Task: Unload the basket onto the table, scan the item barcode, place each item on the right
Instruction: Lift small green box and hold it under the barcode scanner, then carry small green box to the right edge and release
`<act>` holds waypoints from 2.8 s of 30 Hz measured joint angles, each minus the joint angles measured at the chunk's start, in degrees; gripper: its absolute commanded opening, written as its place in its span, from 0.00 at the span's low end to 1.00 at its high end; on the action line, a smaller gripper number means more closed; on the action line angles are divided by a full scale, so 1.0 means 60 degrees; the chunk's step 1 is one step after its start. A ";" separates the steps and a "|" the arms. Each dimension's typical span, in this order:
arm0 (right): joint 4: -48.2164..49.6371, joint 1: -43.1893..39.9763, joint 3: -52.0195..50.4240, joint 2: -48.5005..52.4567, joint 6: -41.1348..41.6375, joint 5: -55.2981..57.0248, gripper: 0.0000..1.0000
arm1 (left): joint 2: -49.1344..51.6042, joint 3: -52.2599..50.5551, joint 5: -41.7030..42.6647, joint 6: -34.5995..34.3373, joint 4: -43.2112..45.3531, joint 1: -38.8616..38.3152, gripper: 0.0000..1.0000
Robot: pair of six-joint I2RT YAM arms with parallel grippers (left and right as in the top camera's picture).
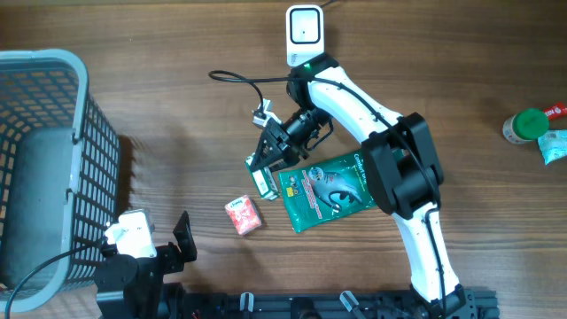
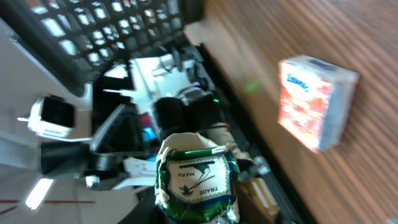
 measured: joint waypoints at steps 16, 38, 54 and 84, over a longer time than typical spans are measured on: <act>0.2193 -0.0044 0.0098 -0.6036 0.3413 1.0910 0.52 | 0.0000 0.0000 0.0000 0.0000 0.0000 0.0000 1.00; 0.6415 0.0138 -0.0401 -0.0117 0.7890 1.1111 0.29 | 0.0000 0.0000 0.0000 0.0000 -0.0004 0.0000 1.00; 0.1486 -0.2033 0.0707 -0.0106 0.1501 0.4390 0.15 | 0.0000 0.0000 0.0000 0.0000 0.0000 0.0000 1.00; 1.3384 0.0131 0.3268 0.0182 -0.3045 1.8928 0.27 | 0.0004 0.0000 0.0000 0.0000 0.0004 0.0000 1.00</act>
